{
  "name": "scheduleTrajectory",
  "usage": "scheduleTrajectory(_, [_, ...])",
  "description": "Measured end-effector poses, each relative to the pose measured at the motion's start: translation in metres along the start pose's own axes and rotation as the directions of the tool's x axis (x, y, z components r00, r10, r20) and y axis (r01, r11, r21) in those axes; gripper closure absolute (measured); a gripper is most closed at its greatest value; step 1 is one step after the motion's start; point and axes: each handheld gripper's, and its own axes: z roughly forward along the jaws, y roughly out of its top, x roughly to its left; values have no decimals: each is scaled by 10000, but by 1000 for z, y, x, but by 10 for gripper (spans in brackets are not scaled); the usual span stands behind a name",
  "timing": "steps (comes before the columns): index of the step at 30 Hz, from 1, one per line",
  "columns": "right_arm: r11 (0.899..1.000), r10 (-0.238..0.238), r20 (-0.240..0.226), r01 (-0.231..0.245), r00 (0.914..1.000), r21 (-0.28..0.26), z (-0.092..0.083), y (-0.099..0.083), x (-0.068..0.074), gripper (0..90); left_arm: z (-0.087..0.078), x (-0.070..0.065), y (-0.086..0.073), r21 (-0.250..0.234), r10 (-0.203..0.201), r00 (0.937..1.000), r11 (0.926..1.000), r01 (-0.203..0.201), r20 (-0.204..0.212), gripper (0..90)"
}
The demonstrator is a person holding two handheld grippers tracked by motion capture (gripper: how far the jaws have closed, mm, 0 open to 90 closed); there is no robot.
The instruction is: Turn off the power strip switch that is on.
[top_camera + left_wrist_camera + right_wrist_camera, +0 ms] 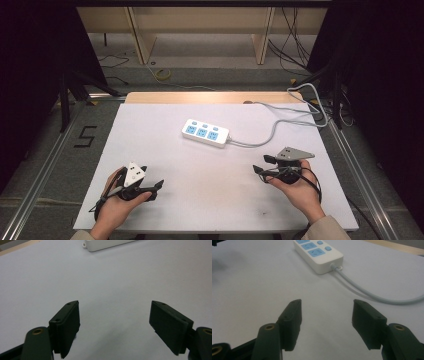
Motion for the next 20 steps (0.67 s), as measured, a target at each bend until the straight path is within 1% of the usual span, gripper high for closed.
scheduleTrajectory(10, [9986,136,99,-131,9999,-505,-9,-18,-1,404,0,0,0,-4,41,10000,10000,-41,7,245])
scheduleTrajectory(16, [9977,199,164,-187,9997,-655,-10,-21,-1,392,0,0,1,-25,68,10000,10000,-68,13,244])
scheduleTrajectory(20, [9975,262,151,-252,9995,-656,-9,-22,-2,390,0,-1,1,-26,83,10000,10000,-83,45,245])
